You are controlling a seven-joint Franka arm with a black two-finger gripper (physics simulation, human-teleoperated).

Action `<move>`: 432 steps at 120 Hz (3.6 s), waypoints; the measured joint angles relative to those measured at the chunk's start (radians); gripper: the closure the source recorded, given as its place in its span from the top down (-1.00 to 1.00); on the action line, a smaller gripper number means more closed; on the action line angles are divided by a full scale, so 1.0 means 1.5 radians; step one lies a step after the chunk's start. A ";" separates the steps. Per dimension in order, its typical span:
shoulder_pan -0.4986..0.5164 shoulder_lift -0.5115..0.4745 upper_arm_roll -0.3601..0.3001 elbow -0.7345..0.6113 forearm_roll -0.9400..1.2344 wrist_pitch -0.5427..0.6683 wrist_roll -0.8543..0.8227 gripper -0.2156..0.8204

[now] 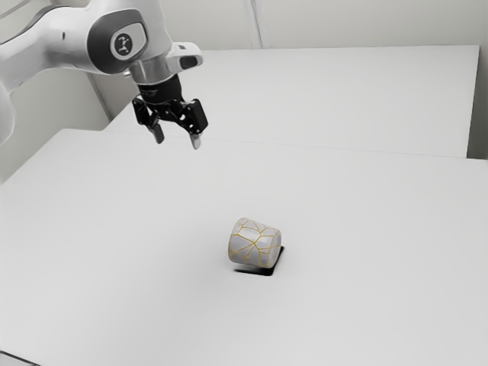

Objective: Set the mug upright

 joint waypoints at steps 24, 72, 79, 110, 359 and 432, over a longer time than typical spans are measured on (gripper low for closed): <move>-0.008 -0.001 0.000 -0.003 -0.005 0.002 -0.002 0.58; 0.018 -0.032 0.010 -0.154 -0.083 0.088 0.004 0.58; 0.026 -0.034 0.010 -0.181 -0.100 0.109 0.008 0.58; 0.026 -0.034 0.010 -0.271 -0.193 0.216 0.039 0.58; 0.018 0.043 -0.003 -0.472 -0.985 0.466 0.762 -0.75; -0.001 -0.038 -0.011 -0.303 -0.331 0.377 0.599 -0.82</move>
